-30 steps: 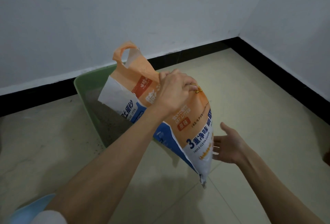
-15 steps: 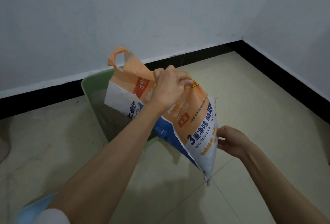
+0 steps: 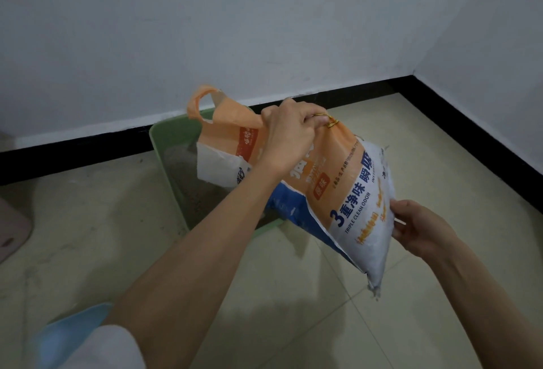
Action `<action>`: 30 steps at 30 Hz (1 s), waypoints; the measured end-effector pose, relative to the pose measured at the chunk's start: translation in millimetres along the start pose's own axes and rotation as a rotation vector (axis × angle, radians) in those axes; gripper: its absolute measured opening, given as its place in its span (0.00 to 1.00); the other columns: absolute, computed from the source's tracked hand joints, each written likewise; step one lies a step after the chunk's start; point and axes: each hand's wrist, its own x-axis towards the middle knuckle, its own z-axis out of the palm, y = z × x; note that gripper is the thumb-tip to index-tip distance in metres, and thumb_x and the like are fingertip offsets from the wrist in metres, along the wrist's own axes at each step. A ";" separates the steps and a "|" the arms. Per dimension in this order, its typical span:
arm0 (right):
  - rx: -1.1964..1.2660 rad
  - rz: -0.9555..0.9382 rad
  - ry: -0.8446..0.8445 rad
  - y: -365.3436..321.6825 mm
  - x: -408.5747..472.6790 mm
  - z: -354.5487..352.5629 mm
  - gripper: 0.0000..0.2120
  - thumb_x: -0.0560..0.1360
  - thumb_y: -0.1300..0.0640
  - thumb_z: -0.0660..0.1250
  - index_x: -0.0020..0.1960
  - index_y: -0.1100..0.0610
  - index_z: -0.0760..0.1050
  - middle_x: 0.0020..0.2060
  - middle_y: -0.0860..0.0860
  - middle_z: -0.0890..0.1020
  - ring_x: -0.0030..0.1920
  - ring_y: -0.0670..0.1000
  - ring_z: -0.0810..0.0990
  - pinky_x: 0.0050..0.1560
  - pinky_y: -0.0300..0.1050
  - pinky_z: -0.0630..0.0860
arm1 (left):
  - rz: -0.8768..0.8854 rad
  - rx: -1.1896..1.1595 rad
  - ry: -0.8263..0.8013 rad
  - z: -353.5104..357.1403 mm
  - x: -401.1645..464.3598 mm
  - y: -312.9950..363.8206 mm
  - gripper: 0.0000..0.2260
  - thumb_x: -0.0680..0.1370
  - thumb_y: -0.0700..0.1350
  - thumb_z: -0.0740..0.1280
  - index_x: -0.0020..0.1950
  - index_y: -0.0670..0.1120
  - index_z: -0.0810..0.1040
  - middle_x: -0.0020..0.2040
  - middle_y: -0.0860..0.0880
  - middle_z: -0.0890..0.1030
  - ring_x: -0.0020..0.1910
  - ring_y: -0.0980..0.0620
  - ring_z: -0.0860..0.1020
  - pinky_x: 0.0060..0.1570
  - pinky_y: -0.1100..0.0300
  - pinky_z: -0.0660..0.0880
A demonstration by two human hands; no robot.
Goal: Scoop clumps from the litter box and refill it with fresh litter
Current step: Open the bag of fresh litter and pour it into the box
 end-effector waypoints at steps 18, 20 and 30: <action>0.106 0.000 0.006 -8.9 -7.1 6.7 0.11 0.77 0.66 0.59 0.36 0.59 0.69 0.24 0.50 0.82 0.23 0.48 0.81 0.22 0.37 0.76 | -0.015 -0.017 0.069 9.4 8.1 -6.2 0.07 0.78 0.48 0.64 0.50 0.54 0.83 0.48 0.54 0.81 0.56 0.50 0.71 0.49 0.63 0.51; 0.104 0.006 -0.003 -6.9 -7.9 5.7 0.11 0.77 0.66 0.59 0.37 0.60 0.69 0.24 0.50 0.82 0.23 0.48 0.81 0.22 0.37 0.76 | -0.004 -0.011 0.054 10.5 6.7 -5.4 0.08 0.78 0.48 0.64 0.51 0.54 0.82 0.48 0.53 0.81 0.56 0.51 0.70 0.49 0.62 0.52; 0.085 0.031 0.013 -5.5 -8.6 -1.8 0.12 0.77 0.66 0.59 0.36 0.59 0.69 0.25 0.50 0.81 0.26 0.48 0.79 0.23 0.35 0.75 | 0.019 -0.015 0.026 15.2 5.8 -1.0 0.08 0.78 0.48 0.64 0.50 0.53 0.83 0.45 0.56 0.79 0.56 0.51 0.70 0.48 0.63 0.51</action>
